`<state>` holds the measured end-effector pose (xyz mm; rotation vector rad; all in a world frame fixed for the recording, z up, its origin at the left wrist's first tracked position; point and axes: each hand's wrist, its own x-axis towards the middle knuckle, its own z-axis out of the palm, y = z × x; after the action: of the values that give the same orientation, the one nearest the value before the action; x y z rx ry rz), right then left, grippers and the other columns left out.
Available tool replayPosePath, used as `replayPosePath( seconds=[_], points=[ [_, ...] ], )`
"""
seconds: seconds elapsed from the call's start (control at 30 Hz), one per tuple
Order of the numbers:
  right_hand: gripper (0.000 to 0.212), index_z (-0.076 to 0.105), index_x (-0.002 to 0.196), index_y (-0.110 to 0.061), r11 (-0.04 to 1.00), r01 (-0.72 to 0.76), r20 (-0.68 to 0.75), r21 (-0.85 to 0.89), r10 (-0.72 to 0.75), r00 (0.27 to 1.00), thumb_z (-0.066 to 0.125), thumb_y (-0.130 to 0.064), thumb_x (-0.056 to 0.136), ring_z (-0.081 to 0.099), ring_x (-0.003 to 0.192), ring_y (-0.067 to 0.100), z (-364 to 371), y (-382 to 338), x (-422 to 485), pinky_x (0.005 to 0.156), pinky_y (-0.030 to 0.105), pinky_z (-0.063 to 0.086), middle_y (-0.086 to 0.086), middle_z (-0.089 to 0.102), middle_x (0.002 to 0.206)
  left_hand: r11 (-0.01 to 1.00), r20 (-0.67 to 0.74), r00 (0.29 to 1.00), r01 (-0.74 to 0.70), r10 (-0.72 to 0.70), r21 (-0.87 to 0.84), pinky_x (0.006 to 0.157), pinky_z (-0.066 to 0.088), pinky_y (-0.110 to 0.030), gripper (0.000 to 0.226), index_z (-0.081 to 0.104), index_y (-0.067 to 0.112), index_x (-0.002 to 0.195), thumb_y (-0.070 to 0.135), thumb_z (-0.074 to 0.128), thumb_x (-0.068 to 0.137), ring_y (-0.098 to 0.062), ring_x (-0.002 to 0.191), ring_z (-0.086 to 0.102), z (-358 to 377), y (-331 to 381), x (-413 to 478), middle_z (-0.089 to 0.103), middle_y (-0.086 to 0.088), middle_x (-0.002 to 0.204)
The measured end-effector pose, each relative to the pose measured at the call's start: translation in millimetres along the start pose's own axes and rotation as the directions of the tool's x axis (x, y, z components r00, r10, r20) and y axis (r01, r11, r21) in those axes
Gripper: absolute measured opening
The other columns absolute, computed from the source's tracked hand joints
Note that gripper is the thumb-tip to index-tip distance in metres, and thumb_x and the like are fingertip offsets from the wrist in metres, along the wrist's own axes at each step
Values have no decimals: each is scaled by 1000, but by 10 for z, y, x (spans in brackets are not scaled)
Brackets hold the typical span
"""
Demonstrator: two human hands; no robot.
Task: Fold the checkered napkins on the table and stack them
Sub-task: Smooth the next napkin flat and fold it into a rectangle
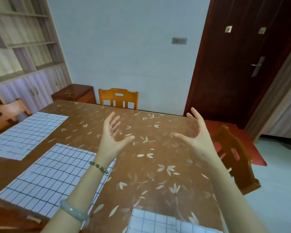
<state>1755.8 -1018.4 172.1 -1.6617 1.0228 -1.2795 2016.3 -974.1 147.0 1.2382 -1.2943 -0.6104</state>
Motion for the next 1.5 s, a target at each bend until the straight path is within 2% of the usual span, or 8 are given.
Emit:
replayPosePath(
  seconds=[0.13,0.27,0.43,0.7,0.9,1.1,1.27,1.5],
  points=[
    [96,26,147,-35,1000,-8,79,22,6,997,82,-13,72,38,133,2,30,68,39,101,11,36,-7,36,150,1000,-84,996,22,-22,1,113,32,-29,103,21,28,147,30,83,65,-6,134,39,-39,13,-141,36,4,148],
    [96,27,146,-37,999,-2,221,36,-6,975,83,-17,70,38,134,6,260,111,88,108,26,35,-10,36,148,998,-201,978,53,-46,31,114,32,-29,101,22,26,147,28,80,64,-5,133,40,-241,36,-412,38,4,147],
    [94,27,142,-45,997,15,426,76,-46,904,83,-22,71,38,133,3,843,71,20,107,27,35,-13,35,149,989,-392,917,120,-76,89,113,31,-26,96,24,31,144,25,79,66,-3,133,38,-656,65,-939,38,8,146],
    [93,28,145,-37,970,-79,773,232,-134,620,81,-11,73,36,135,3,2058,-196,-428,110,26,33,-10,36,150,953,-720,687,273,-96,134,112,32,-27,98,26,34,143,30,84,64,-5,134,39,-1366,213,-2115,39,7,146],
    [92,28,145,-36,954,-123,896,275,-207,393,80,-9,74,35,135,3,2915,-472,-981,114,36,31,-11,37,148,921,-887,459,365,-55,132,116,30,-36,99,26,33,145,41,84,65,-6,135,38,-1749,417,-2988,39,8,146],
    [94,26,147,-32,948,-135,939,287,-251,238,79,-7,75,33,136,0,3589,-702,-1495,103,10,33,-11,33,151,914,-944,331,389,-20,117,115,30,-33,93,28,44,137,43,80,60,-1,133,39,-2169,494,-3624,39,18,143],
    [94,25,146,-38,951,-161,954,263,-232,191,78,-5,75,32,136,2,4247,-878,-1877,111,29,32,-11,32,152,913,-964,264,398,-19,91,115,30,-30,97,27,34,143,38,81,62,1,133,39,-2745,411,-4066,39,18,143],
    [92,28,142,-40,944,-163,940,287,-245,239,77,-1,74,33,136,-1,5253,-1176,-2338,109,23,33,-12,34,151,909,-957,290,402,-12,110,114,30,-28,93,26,33,144,25,82,70,2,132,38,-3885,306,-4486,39,21,141]
  ],
)
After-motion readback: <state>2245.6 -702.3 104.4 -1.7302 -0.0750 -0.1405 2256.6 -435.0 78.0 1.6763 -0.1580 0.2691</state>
